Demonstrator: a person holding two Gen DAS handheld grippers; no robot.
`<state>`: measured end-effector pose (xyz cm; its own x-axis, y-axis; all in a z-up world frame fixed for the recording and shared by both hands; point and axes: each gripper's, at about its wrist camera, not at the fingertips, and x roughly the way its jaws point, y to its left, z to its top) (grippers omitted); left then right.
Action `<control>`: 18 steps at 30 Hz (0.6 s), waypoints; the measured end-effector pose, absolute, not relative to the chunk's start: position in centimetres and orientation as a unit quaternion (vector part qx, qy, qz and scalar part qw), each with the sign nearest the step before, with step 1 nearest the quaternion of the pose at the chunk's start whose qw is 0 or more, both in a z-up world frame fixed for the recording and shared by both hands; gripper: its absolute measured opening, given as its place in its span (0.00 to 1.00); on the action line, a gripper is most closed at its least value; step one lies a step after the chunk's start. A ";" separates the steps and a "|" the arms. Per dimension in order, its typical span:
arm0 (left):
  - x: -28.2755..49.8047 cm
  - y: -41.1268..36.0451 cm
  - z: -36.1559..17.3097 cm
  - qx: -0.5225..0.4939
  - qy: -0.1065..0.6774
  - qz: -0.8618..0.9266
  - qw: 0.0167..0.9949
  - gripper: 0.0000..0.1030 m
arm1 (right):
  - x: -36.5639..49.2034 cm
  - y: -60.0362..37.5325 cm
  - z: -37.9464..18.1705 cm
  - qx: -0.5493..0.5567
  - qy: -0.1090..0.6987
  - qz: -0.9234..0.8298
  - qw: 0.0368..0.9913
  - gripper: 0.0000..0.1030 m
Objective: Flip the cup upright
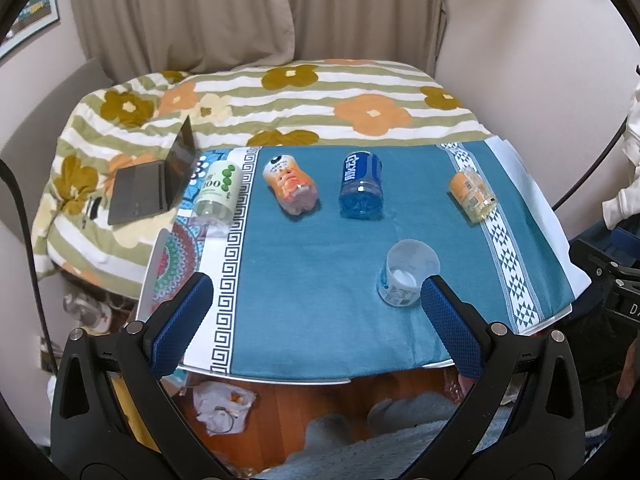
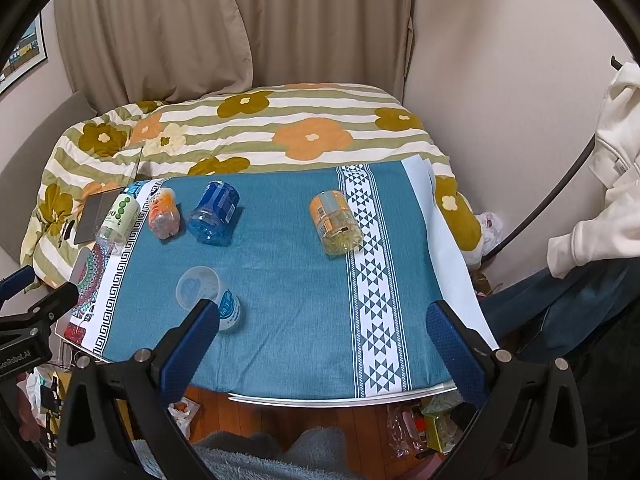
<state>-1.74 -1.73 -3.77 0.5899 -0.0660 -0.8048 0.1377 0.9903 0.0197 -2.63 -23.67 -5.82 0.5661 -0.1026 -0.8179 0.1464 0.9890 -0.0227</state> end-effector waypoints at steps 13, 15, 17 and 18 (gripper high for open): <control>-1.0 -1.5 -4.0 0.037 0.453 -0.049 0.890 1.00 | -2.1 -22.9 -5.7 0.014 0.455 -0.052 0.889 1.00; -0.9 -1.5 -4.1 0.035 0.454 -0.048 0.889 1.00 | -1.9 -22.9 -5.9 0.019 0.455 -0.044 0.889 1.00; -0.7 -1.5 -4.2 0.034 0.454 -0.047 0.889 1.00 | -1.9 -22.7 -6.1 0.021 0.455 -0.037 0.889 1.00; -0.6 -1.5 -4.2 0.035 0.454 -0.046 0.889 1.00 | -1.7 -22.7 -6.1 0.021 0.455 -0.030 0.890 1.00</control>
